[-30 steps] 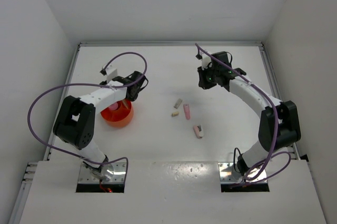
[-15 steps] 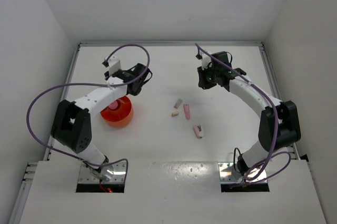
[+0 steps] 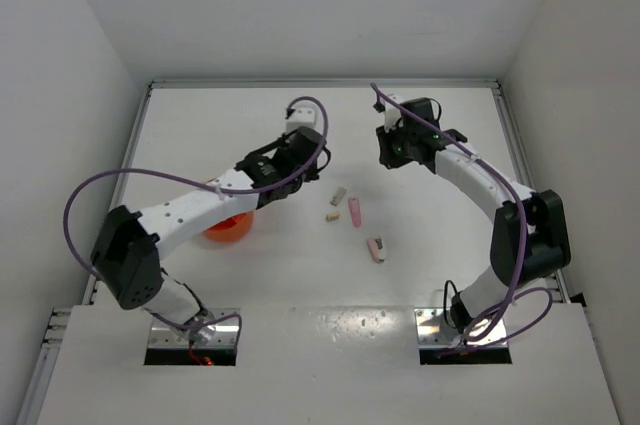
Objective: Sort the stationery into containers
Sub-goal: Pick up the stationery from the center of the board.
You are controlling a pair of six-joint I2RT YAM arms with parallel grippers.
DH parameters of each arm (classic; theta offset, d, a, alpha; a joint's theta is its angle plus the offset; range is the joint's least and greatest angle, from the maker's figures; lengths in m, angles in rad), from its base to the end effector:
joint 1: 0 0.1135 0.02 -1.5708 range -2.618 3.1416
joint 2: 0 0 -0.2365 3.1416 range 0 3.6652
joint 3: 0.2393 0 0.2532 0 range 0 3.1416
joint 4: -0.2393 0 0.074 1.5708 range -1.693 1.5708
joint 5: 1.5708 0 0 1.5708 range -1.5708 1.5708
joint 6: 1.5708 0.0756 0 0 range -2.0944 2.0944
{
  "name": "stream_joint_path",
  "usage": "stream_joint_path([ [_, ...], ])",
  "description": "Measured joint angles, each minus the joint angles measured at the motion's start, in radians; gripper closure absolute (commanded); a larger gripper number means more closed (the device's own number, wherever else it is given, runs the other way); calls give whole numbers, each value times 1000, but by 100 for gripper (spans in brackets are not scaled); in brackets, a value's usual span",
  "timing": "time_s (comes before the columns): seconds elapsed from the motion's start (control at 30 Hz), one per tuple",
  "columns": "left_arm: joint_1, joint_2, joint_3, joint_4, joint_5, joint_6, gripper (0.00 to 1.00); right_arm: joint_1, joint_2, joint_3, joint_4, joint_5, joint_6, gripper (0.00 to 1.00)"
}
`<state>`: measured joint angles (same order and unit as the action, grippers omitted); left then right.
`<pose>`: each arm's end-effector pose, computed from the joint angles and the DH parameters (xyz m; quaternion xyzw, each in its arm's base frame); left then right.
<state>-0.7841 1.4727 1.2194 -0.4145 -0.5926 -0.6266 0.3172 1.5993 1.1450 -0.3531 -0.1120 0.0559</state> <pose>0.2828 -0.2225 0.2607 -0.0593 0.8679 -0.0705 0.4881 0.3558 0.1257 0.1881 -0.1414 0.9160 0.1200 0.3558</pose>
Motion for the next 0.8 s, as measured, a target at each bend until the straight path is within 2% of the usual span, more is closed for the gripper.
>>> stream_joint_path([
  [0.03,-11,28,1,19,54,26,84,0,3,0,-1,3,-3,69],
  [0.1,-30,87,1,56,145,67,85,0,10,0,-5,8,-3,63],
  [0.13,-38,116,3,64,180,82,81,0,13,0,-9,9,-4,62],
  [0.27,-81,254,46,82,290,101,50,-1,22,0,-19,22,-6,62],
  [0.37,-109,336,101,88,325,65,49,-3,22,0,-16,50,-5,62],
  [0.47,-121,398,147,98,339,31,43,-8,21,0,-13,79,0,59],
  [0.73,-125,513,201,110,359,-26,43,-29,5,0,8,114,12,59],
  [0.8,-125,539,207,109,362,-36,46,-34,-3,0,8,114,14,59],
])
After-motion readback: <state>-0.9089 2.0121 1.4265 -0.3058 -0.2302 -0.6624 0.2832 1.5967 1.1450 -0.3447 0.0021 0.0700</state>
